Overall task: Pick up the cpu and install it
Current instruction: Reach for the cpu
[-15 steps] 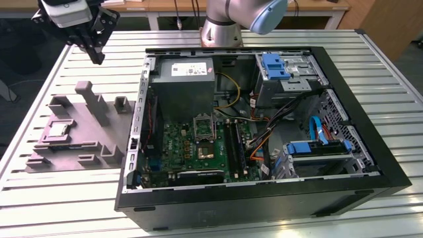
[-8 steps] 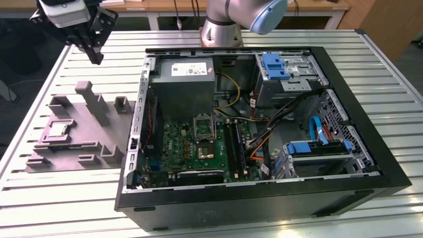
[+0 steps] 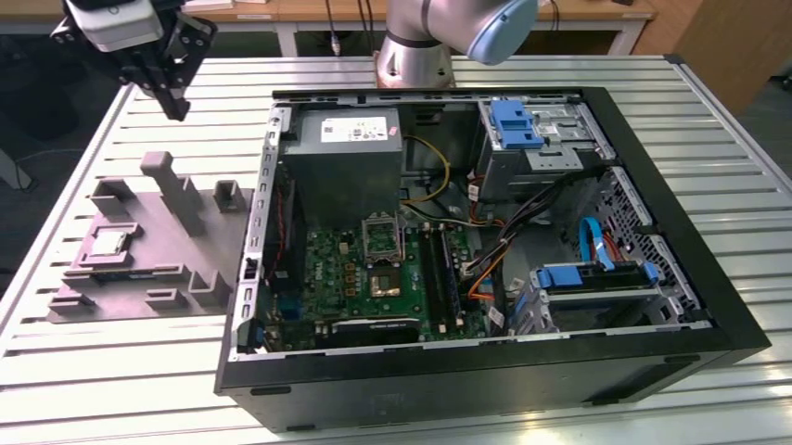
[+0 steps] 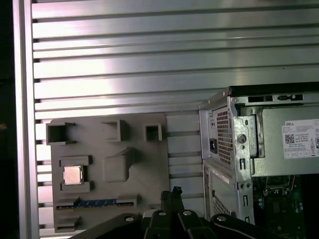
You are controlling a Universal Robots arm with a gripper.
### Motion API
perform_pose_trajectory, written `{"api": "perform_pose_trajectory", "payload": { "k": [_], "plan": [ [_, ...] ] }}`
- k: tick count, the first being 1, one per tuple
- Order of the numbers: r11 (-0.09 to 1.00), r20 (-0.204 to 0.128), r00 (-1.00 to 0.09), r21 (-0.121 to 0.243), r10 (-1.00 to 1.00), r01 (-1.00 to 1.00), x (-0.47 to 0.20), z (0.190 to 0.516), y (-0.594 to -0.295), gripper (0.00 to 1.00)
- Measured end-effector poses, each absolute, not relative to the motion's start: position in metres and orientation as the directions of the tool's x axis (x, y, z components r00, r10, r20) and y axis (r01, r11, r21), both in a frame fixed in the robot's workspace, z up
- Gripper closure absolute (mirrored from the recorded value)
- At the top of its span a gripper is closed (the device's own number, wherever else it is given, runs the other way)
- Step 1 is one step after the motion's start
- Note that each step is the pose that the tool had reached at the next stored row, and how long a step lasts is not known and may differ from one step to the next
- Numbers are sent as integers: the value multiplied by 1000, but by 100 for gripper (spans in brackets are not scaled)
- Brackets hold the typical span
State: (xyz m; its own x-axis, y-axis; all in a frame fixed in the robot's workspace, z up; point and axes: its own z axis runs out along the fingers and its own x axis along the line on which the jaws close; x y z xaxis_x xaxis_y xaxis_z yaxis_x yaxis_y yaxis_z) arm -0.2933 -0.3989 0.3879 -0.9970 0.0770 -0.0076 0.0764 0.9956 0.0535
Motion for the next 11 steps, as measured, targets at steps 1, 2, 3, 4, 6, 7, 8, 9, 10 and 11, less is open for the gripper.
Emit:
{"api": "perform_pose_trajectory", "payload": {
  "k": [1,2,3,4,6,7,8,9,10,11],
  "plan": [
    [996,-8,-997,54,77,76,-294,388,-399,89],
    [996,-8,-997,53,77,76,-294,388,-399,89],
    [996,-8,-997,53,77,77,-295,388,-399,89],
    [996,-8,-997,53,77,77,-295,388,-399,89],
    [996,-8,-997,53,77,76,-296,388,-399,89],
    [996,-8,-997,53,77,76,-297,388,-399,89],
    [996,-8,-997,54,77,76,-297,388,-399,89],
    [996,-8,-997,54,77,76,-298,388,-399,89],
    [996,-8,-997,54,77,76,-298,388,-399,89],
    [996,-8,-997,53,77,76,-298,388,-399,89]
  ]
}}
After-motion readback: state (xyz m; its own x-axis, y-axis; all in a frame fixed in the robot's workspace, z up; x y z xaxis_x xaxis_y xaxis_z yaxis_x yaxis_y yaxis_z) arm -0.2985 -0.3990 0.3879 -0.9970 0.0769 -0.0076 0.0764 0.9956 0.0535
